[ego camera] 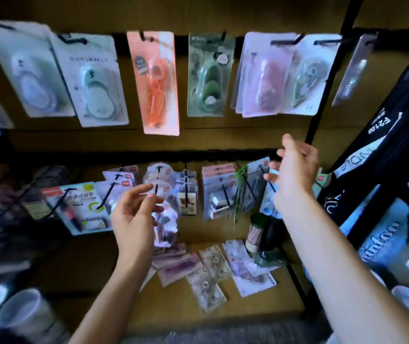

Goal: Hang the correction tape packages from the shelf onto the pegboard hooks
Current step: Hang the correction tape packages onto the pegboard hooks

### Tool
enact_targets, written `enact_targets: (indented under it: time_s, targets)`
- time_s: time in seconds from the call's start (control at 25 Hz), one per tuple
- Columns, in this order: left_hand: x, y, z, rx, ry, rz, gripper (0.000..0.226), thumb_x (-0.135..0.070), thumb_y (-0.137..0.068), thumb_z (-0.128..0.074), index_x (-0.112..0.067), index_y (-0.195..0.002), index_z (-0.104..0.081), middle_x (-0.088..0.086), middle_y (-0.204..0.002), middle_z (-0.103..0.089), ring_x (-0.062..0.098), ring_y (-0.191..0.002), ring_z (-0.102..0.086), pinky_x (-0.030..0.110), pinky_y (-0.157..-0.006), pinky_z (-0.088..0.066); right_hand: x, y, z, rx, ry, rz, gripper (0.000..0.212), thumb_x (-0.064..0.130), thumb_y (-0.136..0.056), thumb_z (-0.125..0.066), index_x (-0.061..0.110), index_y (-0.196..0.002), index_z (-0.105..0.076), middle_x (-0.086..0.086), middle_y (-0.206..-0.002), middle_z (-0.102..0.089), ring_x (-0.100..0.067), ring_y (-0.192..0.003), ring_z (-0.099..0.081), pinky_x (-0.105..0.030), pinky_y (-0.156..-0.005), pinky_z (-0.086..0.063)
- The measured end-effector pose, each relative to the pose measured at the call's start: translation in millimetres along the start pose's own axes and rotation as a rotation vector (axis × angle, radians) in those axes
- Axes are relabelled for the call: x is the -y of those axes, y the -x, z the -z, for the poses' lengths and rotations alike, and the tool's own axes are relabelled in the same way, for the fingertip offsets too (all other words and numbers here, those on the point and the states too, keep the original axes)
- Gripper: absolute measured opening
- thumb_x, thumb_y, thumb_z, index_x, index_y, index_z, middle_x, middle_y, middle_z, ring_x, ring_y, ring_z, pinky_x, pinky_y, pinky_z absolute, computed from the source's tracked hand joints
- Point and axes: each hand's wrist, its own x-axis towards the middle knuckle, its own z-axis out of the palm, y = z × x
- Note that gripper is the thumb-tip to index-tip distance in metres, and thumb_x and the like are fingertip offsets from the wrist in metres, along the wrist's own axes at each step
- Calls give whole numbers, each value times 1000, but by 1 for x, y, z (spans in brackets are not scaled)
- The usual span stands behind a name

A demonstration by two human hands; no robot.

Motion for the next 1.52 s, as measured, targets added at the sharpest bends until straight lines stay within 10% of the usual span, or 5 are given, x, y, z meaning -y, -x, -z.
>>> enact_targets:
  time_s: [0.28, 0.8, 1.04, 1.28, 1.52]
  targets:
    - [95, 46, 52, -132, -185, 329, 12, -5, -94, -54, -13, -92, -62, 15, -82, -64, 15, -61, -56, 28, -51, -41, -218, 112, 72, -48, 183, -292, 10, 25, -80, -63, 20, -82, -54, -14, -80, -64, -21, -55, -50, -22, -48, -38]
    - [363, 89, 21, 620, -820, 831, 21, -24, -85, -63, -25, -106, -62, 7, -97, -67, 35, -90, -67, 33, -68, -50, -448, -53, 98, 952, 1613, -124, 71, 34, -89, -58, 43, -151, -25, 7, -162, -25, -27, -134, -45, -37, -98, -50]
    - [395, 87, -2, 327, -964, 803, 35, -29, -82, -60, -22, -116, -56, 10, -107, -64, 36, -93, -64, 37, -71, -47, -479, -13, 122, 1017, 1754, -73, 77, 36, -92, -49, 38, -156, -6, 8, -166, 2, -32, -148, -19, -45, -114, -32]
    - [394, 103, 9, 35, -588, 994, 52, -36, -61, -75, -30, -109, -55, 13, -101, -72, 30, -81, -71, 42, -67, -60, -467, 11, 114, 875, 1629, -8, 66, 33, -87, -57, 32, -147, -31, -3, -147, -47, -28, -121, -55, -41, -99, -46]
    - [377, 95, 13, 96, -509, 1028, 41, -31, -77, -65, -5, -108, -66, 15, -91, -70, 21, -69, -60, 21, -43, -42, -468, -26, 120, 906, 1757, -165, 70, 41, -90, -56, 39, -151, -21, -6, -163, -10, -37, -147, -14, -53, -115, -28]
